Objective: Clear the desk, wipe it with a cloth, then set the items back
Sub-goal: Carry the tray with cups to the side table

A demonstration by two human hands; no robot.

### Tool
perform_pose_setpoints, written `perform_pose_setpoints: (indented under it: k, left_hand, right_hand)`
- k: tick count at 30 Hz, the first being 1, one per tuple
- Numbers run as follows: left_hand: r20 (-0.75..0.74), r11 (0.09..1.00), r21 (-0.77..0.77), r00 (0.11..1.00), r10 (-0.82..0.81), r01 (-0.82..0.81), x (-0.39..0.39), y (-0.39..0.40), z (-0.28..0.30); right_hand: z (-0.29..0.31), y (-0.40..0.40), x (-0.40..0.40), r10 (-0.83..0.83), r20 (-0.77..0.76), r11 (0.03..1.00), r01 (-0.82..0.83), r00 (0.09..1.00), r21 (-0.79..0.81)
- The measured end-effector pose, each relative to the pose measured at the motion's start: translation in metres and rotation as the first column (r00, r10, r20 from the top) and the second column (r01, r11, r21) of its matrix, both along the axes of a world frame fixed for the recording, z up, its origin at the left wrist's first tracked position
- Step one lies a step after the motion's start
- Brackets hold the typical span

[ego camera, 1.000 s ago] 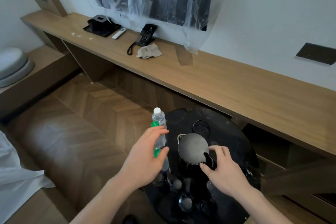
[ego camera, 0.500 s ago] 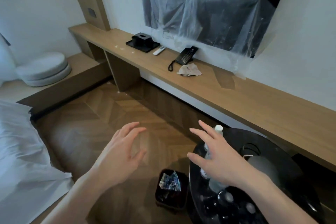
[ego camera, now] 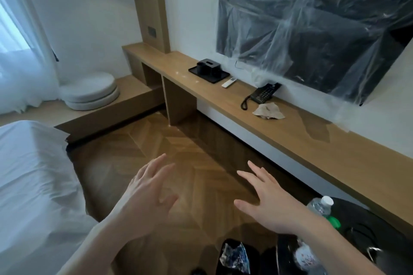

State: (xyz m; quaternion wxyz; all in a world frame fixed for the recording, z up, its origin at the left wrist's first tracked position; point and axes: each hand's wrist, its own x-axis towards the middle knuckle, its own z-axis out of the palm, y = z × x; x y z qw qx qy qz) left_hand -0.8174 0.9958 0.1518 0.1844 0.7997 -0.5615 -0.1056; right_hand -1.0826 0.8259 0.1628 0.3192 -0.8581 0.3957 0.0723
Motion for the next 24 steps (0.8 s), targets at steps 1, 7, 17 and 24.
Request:
perform_pose_setpoints:
  k: [1,7,17,24]
  left_hand:
    - [0.005,1.0,0.013,1.0,0.0,0.0,0.009,-0.008,0.001]
    - [0.058,0.998,0.058,0.998,-0.027,0.024,0.076,-0.07,-0.005]
    - [0.089,0.995,0.097,0.996,0.011,-0.019,0.216,-0.193,-0.004]
    - [0.077,0.986,0.127,0.992,0.102,-0.112,0.336,-0.223,-0.022]
  right_hand:
    - [-0.001,-0.006,0.012,0.001,0.004,1.0,-0.001,1.0,0.002]
    - [-0.022,-0.062,0.091,-0.025,0.018,0.999,0.026,1.0,-0.019]
    - [-0.027,-0.193,0.227,-0.005,-0.032,1.0,0.005,0.999,0.011]
    - [-0.025,-0.254,0.351,0.067,-0.062,0.998,-0.068,0.996,-0.01]
